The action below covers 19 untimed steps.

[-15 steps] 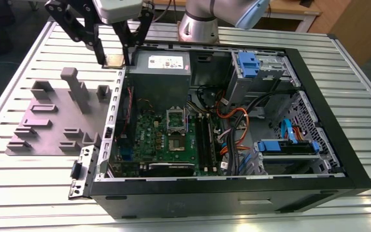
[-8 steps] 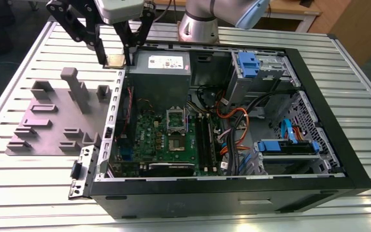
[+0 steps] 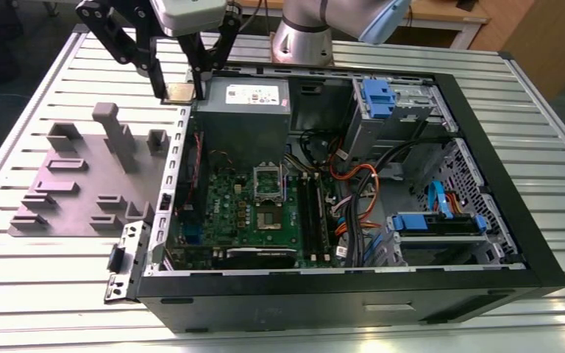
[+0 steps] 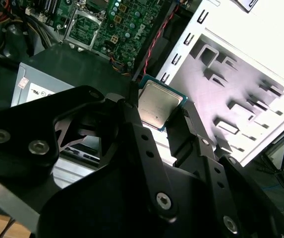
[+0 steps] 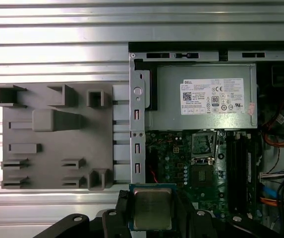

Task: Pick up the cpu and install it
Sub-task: 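Pick up the cpu and move it towards the insertion slot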

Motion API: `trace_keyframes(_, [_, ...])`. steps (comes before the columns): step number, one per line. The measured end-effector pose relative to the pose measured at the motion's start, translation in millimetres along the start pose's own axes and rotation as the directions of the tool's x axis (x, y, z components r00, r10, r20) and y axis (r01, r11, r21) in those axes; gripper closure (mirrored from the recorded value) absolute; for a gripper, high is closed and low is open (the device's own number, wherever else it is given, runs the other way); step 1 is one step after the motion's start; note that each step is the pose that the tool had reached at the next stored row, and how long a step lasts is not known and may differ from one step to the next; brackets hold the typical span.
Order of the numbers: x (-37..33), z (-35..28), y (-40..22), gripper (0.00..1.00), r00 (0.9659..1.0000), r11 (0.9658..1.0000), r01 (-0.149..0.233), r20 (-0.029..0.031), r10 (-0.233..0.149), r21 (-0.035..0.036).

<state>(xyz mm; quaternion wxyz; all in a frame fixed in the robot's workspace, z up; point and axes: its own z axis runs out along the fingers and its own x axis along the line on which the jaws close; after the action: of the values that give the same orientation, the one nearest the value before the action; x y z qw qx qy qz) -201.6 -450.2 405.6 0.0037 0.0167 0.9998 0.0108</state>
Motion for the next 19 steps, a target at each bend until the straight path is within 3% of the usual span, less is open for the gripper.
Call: trace_keyframes(19, [-6.7,0.1,0.2,0.53,1.0,1.0,0.0,0.0,0.0,-0.0001])
